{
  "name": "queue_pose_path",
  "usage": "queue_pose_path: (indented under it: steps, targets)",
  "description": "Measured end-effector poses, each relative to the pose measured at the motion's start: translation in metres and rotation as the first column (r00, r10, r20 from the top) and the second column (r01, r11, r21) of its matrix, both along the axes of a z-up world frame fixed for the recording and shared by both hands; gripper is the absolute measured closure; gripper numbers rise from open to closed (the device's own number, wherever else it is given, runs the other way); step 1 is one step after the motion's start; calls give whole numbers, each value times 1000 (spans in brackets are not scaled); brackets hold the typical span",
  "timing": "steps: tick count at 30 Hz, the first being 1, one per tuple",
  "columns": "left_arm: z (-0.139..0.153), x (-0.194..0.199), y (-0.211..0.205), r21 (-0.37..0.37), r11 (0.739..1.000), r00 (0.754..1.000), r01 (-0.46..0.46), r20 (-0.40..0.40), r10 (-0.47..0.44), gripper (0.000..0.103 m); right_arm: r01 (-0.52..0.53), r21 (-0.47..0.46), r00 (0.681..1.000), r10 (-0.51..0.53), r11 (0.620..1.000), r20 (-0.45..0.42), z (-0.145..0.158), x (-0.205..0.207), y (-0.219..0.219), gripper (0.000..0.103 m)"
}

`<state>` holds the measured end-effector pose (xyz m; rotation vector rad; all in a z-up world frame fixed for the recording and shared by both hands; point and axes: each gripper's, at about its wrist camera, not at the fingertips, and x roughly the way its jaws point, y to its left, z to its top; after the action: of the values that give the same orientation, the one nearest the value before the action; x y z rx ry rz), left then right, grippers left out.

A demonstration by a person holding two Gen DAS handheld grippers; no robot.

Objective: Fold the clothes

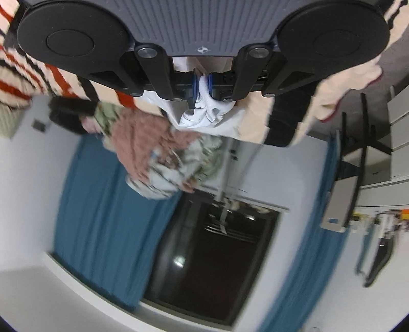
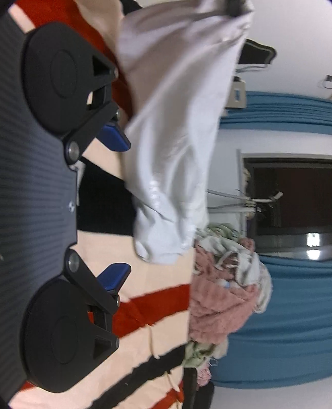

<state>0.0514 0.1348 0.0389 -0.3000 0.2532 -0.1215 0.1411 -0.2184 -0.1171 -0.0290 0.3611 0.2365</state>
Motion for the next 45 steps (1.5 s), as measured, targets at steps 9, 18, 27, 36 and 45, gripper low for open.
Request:
queue_pose_path:
  steps: [9, 18, 27, 36, 45]
  targets:
    - [-36, 56, 56, -58, 970, 959, -237, -176, 224, 94, -63, 125, 993, 75, 990, -90, -23, 35, 11, 8]
    - [-45, 71, 55, 4, 974, 962, -229, -150, 227, 94, 164, 677, 971, 2, 718, -238, -65, 135, -64, 16]
    - [-35, 65, 47, -44, 981, 979, -191, -80, 187, 94, 51, 650, 997, 3, 758, -81, -23, 130, -62, 94]
    - [9, -22, 35, -166, 985, 983, -42, 167, 70, 94, 10, 616, 991, -90, 788, 99, 80, 29, -96, 95]
    - [5, -55, 31, -157, 985, 995, 68, 88, -54, 93, 74, 598, 997, -65, 798, -37, 94, -60, -145, 95]
